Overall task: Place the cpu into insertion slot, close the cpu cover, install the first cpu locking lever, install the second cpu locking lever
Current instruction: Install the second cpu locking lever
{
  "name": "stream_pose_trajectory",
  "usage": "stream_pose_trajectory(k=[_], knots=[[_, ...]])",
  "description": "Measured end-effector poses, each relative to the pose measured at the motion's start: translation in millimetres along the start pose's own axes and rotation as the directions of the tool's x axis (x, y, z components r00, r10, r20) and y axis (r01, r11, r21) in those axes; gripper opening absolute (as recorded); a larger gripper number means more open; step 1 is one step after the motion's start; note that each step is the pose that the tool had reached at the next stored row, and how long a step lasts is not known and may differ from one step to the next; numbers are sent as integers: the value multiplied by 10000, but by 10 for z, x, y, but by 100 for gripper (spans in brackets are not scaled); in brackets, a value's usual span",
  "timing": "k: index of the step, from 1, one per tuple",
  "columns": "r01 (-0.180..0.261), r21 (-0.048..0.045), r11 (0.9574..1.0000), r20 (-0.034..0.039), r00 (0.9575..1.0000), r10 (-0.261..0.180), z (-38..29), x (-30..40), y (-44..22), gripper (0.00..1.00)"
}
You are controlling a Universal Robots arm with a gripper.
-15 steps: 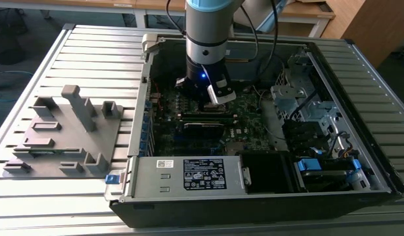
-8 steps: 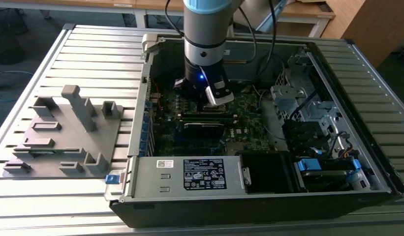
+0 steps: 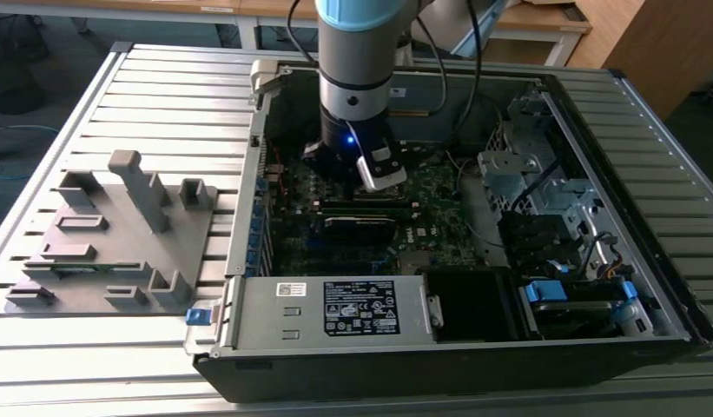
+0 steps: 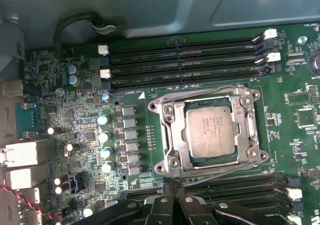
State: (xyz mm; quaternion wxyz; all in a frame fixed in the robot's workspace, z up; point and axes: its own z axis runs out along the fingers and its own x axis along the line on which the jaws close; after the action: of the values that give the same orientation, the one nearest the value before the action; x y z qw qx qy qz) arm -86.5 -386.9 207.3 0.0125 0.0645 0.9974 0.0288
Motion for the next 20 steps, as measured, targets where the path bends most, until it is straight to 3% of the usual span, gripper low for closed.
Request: stream_pose_trajectory(k=[9,14,17,20], knots=[[0,1,10000,-1,10000,0,63,21,-7,10],[0,-9,10000,-3,10000,0,65,24,-7,10],[-6,-211,9998,-27,10000,6,66,24,-7,10],[-10,-288,9996,-37,10000,9,68,25,-9,10]])
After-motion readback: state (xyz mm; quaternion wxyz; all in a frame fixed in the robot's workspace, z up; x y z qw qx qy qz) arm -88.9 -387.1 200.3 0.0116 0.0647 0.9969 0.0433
